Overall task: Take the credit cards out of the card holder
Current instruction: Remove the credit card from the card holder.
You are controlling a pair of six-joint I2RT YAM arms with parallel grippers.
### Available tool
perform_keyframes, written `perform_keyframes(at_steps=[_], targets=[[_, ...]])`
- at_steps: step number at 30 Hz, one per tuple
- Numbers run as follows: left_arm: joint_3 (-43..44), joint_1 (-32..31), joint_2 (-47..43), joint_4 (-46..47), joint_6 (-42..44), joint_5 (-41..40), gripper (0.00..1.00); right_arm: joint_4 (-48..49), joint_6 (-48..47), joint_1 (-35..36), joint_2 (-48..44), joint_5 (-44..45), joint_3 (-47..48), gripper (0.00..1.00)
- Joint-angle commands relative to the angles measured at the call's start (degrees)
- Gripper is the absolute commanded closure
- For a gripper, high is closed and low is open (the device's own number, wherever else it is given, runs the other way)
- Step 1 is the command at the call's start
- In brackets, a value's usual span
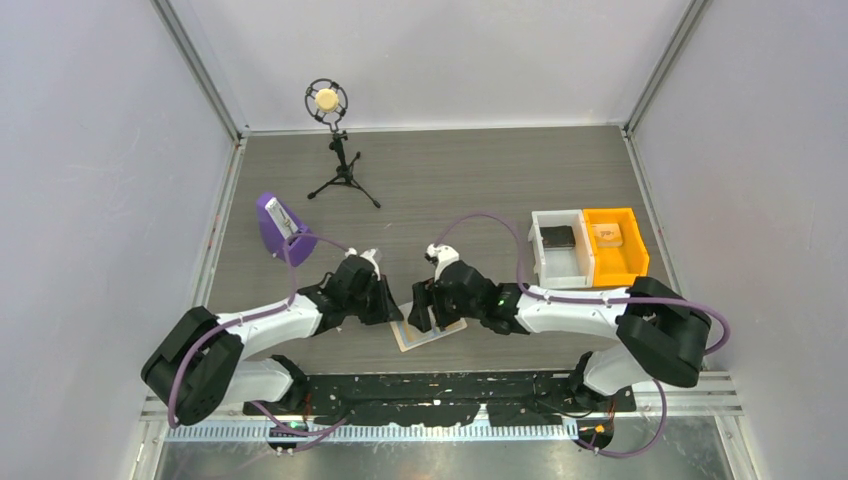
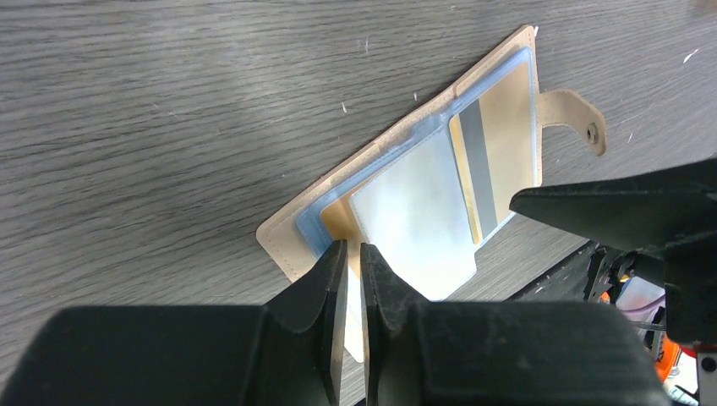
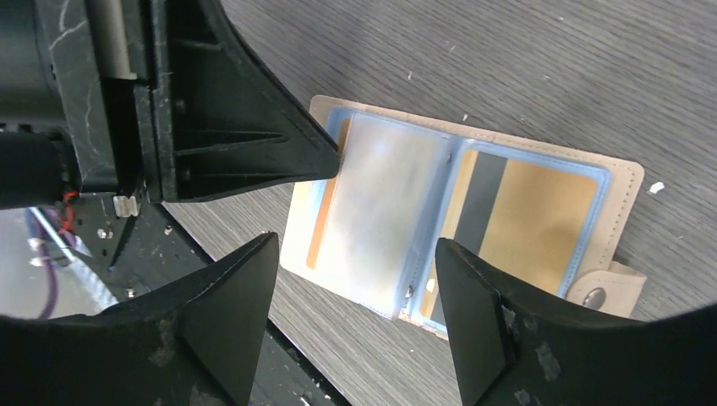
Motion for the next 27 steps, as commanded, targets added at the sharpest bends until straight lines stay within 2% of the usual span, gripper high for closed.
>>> perform_keyframes(at_steps=[1,9,19,22,27], targets=[[1.57,-0.35,0.63,-0.69,0.72,0.14,0.87,-5.06,-5.82,4.13,1.92,9.74,4.7,0.24],[0.51,-0.33,1.74,1.95,-0.82,1.81,0.87,-9.95,-7.89,8.14,5.02,15.86,8.18,0.16],[-0.45,-0.33,2.43,5.14,-2.21,3.01,0.87,-14.29,-8.87,10.99,9.38,20.69,11.1,0.16],[-0.54,-0.33,2.24,5.59,-2.61,3.29,0.87,-15.79,-9.13,11.73,10.43,22.74,12.09,0.19],[-0.93,-0.34,2.46,6.32,-3.28,3.21,0.87,-16.29,-9.06,12.14,9.73,24.52,11.67,0.28]])
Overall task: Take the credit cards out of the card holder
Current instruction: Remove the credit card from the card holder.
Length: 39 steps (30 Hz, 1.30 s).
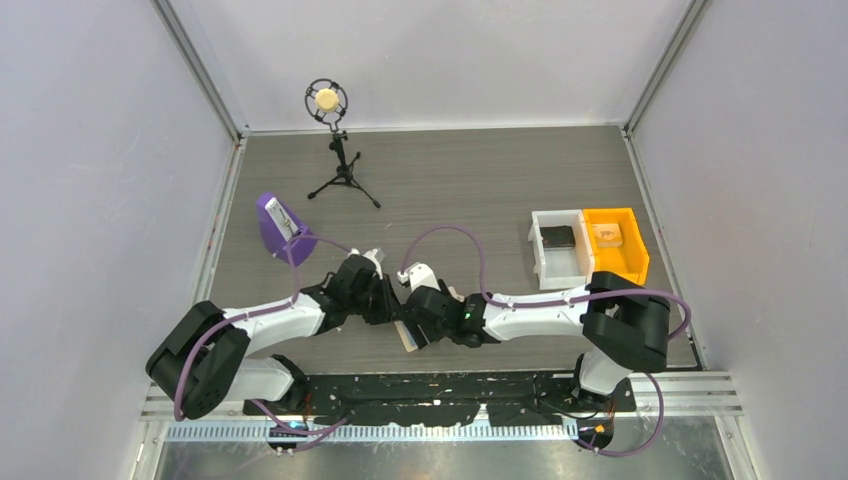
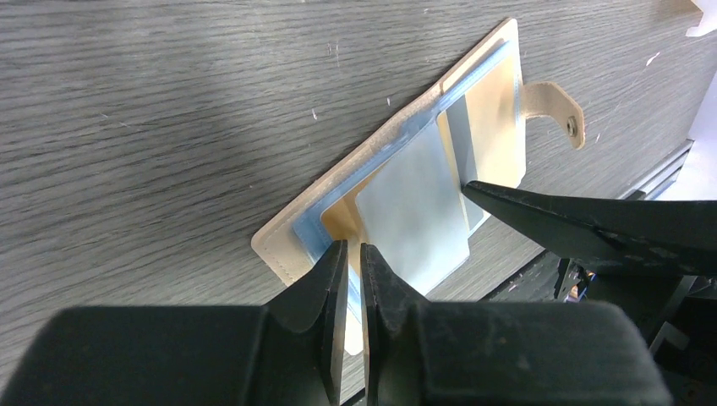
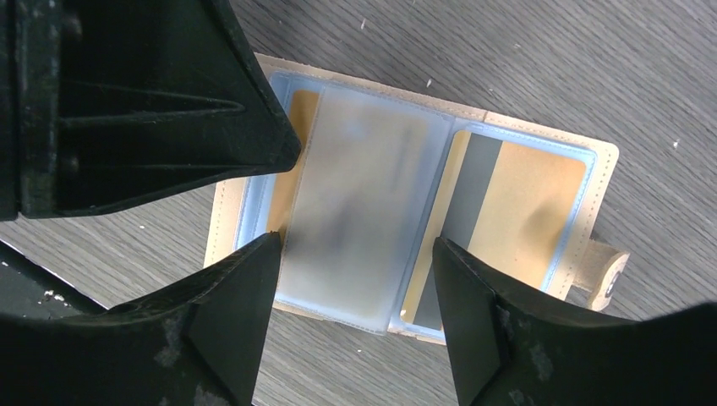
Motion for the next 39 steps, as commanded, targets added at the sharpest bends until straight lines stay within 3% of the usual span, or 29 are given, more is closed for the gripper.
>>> perform_keyframes(at_steps=[1,7,22,31,39], targets=[[-0.78,-0.26,0.32,2.46,-0.71,0.57,0.87,-0.89,-0.29,0.49,-0.76,4.11,0.93,0.3],[-1.13,-0.24,0.68,1.58,-0.34,0.06,0.87,-0.78,0.44,0.49,-2.62,5.65,0.12,0.41],[-1.31,-0.27,0.09,-0.27,0.49,-1.07,0.88,-3.82,0.15,-1.4,-7.77,10.71,-1.18,0.44],[-1.62,-0.24,-1.33,-1.23,0.51,-1.69,0.88,-4.29,0.14,-8.58,-14.88,6.62,-6.25,0.47],[-1.49,-0.26,-2.15,-1.41,0.55,-2.02,0.88,-7.15,0.52,-9.35,-20.75,-0.57,-4.13,0.53]])
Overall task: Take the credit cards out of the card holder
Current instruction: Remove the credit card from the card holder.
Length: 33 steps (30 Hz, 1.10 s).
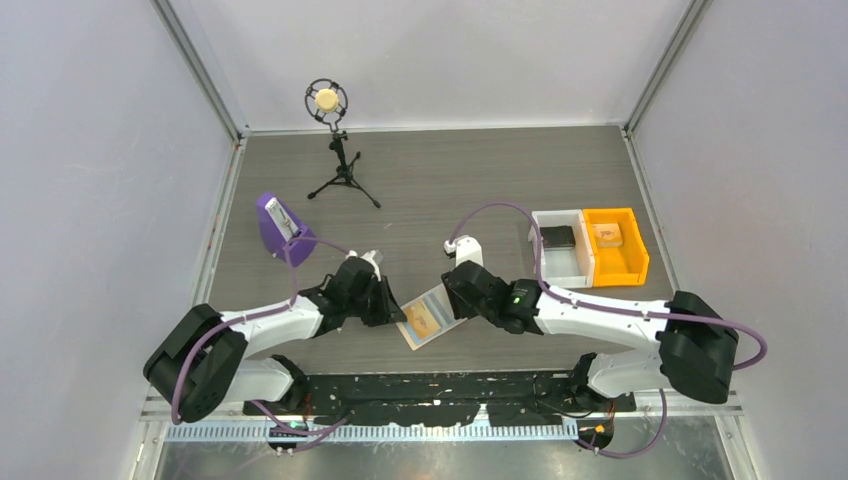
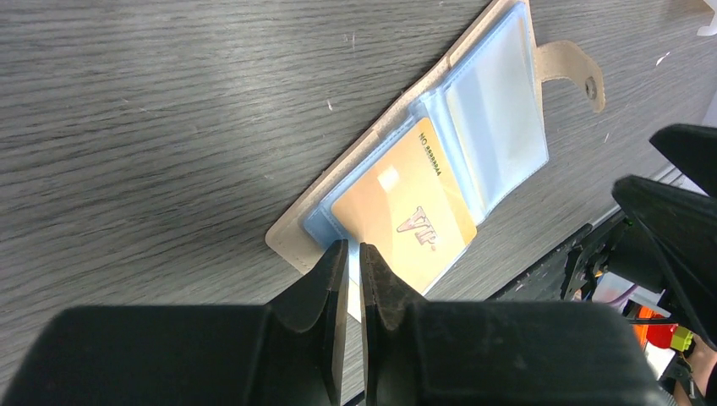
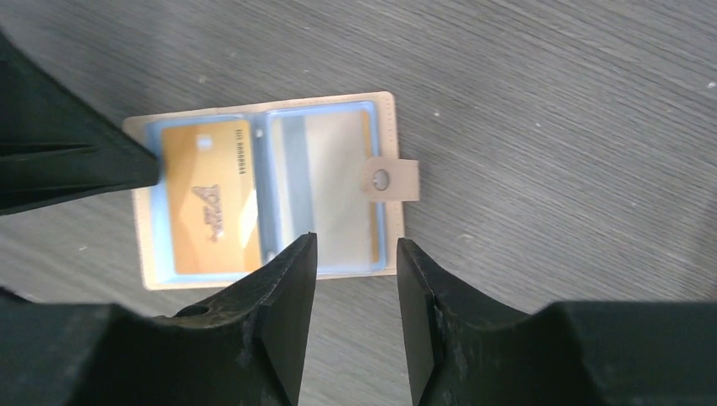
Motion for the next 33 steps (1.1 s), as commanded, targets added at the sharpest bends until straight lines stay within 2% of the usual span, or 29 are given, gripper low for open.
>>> perform_keyframes(at_steps=[1,5,11,16,22,33], targets=[[-0.34,-0.26,-1.25,-1.37,0.78,-1.28,0.88,0.24,0.29,0.05,-3.94,-6.91,2.4,0.54],[-0.33,-0.24,-1.35,-1.37,0.78,-1.37,0.88,6.57,-0.42,-0.9,-4.17,-16.39,1.16,0.58],[-0.46,-0.23,-1.37,-1.37,0.9,-1.39,0.88,14.63,1.71,-6.41,0.38,-30.96,-2.35,0.67],[-0.51,-0.22,-1.4,-1.37,1.07,-1.28,0.88,21.45,3.84,-10.52,4.91,-40.22,-4.86,0.69],[-0.29,-0.22,-1.63,-1.37,1.16,-1.3,0.88,23.44,4.26,-11.36,9.46,-43.36,-5.42,0.69],[-0.15,-0.22,-1.89,-3.28,1.34,-1.36,0.88,24.38,4.41,-11.51,13.03,-42.44,-6.4,0.68]])
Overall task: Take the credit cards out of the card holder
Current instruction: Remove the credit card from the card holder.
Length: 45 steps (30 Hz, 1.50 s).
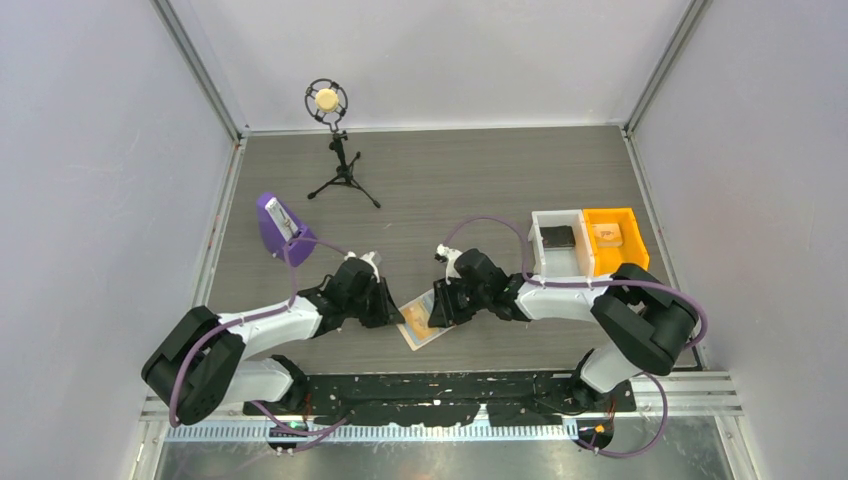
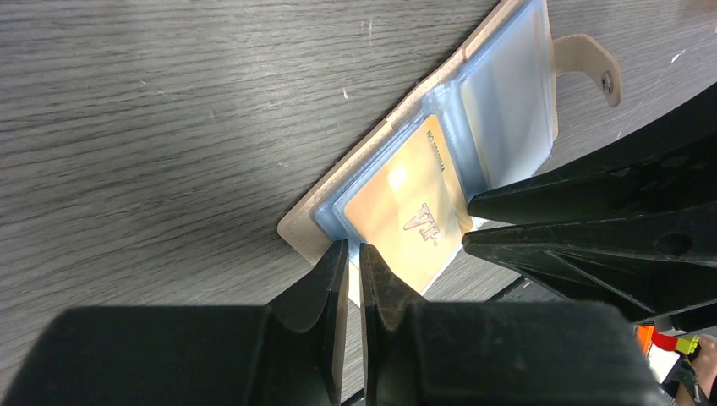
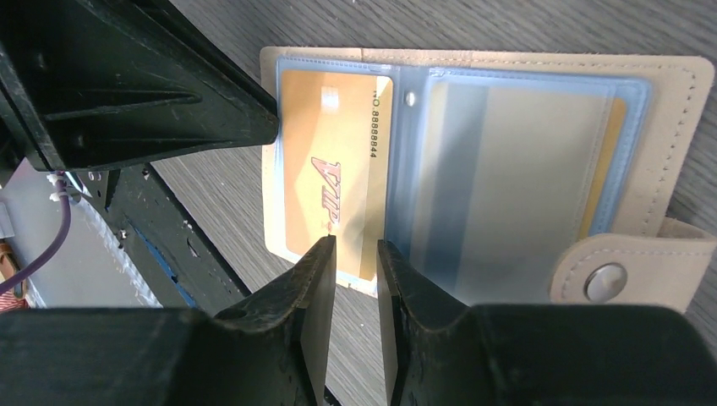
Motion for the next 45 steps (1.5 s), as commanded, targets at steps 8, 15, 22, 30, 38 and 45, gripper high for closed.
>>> perform_keyframes(at_steps=[8,15,22,30,38,45], targets=[[-0.04,-0.26,-0.88,-1.24,1.14,-1.07,0.88,0.28,0.27,-1.11,-2.91,1.57,-0.85,0.67],[-0.2,-0.26,-0.83,-1.16,1.05,-1.17,0.88,1.6,0.26,-1.42,-1.82,0.01,-1.32,0.67],[-0.31,-0.22,-0.76,-0.85,0.88,-1.16,0.88,6.22,2.58,-1.51,1.26,-3.74,-2.6,0.68],[-0.44,-0.22,-0.56,-0.92,0.95,-1.33,0.88,8.74,4.09,-1.73,1.81,-4.47,-3.4,0.91],[0.01,-0.22,-0.06,-2.71,2.33,-2.86,0.88,6.27,5.92,-2.29,-3.34,-3.24,-4.28,0.95],[-0.06,-0.22,1.28,-2.28,3.05,-3.19,0.88,3.51,7.58,-3.26,-9.98,0.03,-6.04,0.95]])
